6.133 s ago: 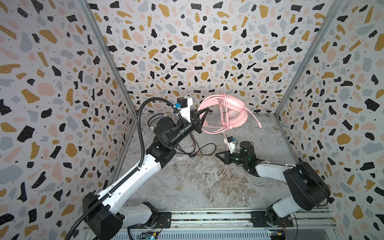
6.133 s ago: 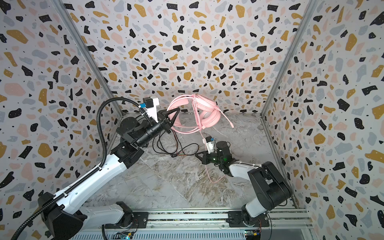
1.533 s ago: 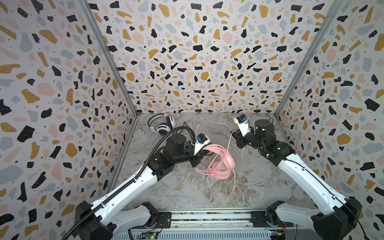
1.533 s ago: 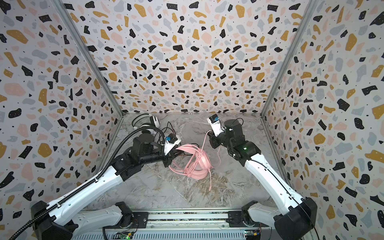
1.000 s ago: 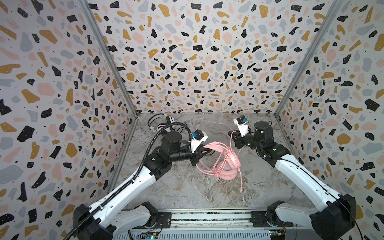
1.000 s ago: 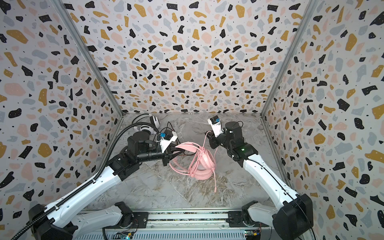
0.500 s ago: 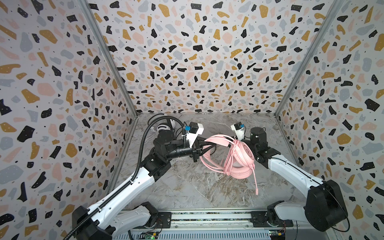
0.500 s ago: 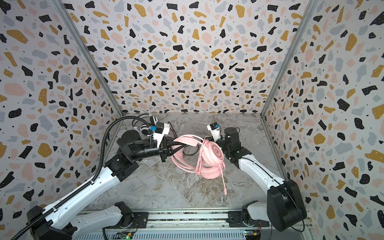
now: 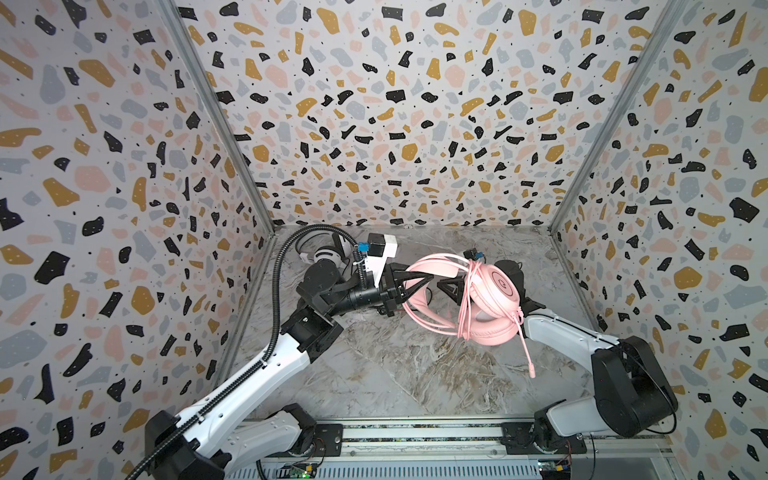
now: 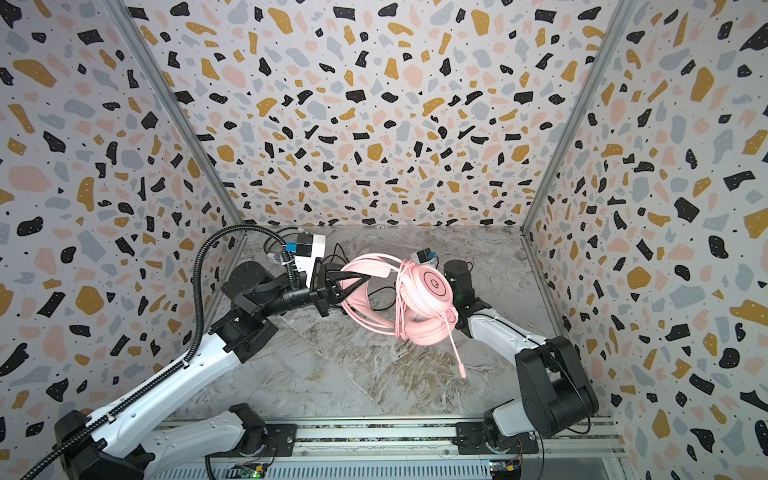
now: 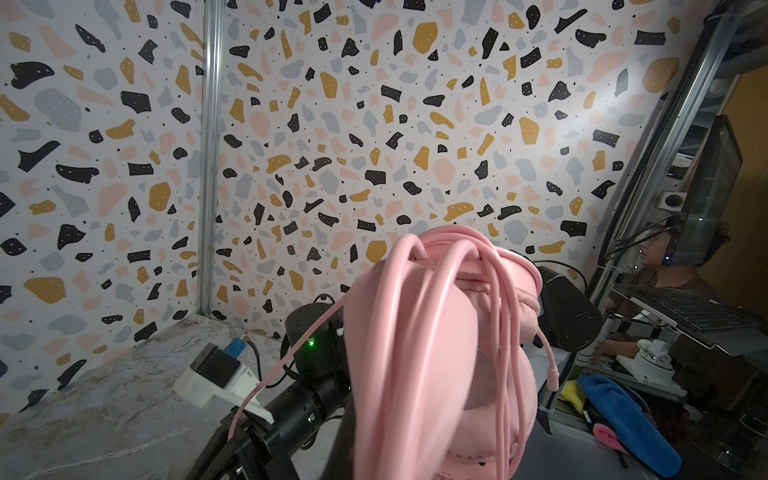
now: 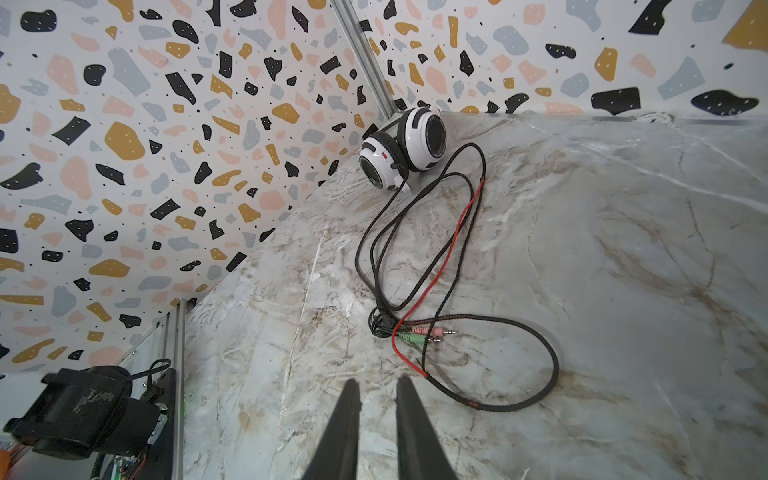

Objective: Wrap the headphones

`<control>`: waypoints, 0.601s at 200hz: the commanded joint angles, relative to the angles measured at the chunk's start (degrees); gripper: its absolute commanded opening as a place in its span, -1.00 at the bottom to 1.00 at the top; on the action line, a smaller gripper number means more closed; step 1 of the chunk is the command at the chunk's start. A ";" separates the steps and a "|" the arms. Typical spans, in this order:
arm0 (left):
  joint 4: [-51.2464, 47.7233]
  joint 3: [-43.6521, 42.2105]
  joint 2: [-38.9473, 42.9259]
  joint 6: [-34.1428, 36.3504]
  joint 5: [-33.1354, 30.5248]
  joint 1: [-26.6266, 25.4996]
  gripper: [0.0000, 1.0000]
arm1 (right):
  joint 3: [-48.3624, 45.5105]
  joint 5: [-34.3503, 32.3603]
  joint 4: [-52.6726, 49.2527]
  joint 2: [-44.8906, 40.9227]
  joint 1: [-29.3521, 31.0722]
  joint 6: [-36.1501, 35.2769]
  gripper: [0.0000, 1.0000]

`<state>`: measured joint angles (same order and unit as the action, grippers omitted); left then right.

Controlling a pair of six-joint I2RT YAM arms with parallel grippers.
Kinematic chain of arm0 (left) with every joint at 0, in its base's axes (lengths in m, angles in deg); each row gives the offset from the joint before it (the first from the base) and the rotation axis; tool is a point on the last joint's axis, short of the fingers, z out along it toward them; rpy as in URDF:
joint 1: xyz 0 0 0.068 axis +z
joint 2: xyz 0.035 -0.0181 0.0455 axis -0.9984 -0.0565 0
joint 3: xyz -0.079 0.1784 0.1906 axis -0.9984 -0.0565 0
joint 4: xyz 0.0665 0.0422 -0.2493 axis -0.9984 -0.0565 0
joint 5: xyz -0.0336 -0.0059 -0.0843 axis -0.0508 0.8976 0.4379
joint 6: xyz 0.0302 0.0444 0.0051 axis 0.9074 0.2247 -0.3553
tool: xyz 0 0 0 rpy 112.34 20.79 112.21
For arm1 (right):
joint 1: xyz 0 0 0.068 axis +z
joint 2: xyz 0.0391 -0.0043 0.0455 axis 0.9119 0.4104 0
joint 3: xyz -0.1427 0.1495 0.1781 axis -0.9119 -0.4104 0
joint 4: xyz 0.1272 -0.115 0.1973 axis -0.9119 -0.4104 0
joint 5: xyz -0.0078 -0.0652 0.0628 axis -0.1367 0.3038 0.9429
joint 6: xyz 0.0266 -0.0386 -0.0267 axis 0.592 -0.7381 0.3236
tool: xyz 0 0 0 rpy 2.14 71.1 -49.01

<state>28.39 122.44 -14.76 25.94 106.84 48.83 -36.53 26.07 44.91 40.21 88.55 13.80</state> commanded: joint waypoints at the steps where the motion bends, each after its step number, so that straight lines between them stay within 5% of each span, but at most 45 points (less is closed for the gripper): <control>1: 8.56 4.44 1.02 -1.55 -3.39 0.14 -1.00 | -1.25 1.53 3.70 0.47 0.37 2.02 -0.63; 120: 15.24 5.94 -3.36 -4.61 -16.41 1.35 -1.00 | -5.84 -0.19 7.75 7.30 3.28 2.89 -0.71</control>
<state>31.49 124.32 -18.91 23.64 94.99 49.64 -41.45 26.11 50.74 47.08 91.05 16.07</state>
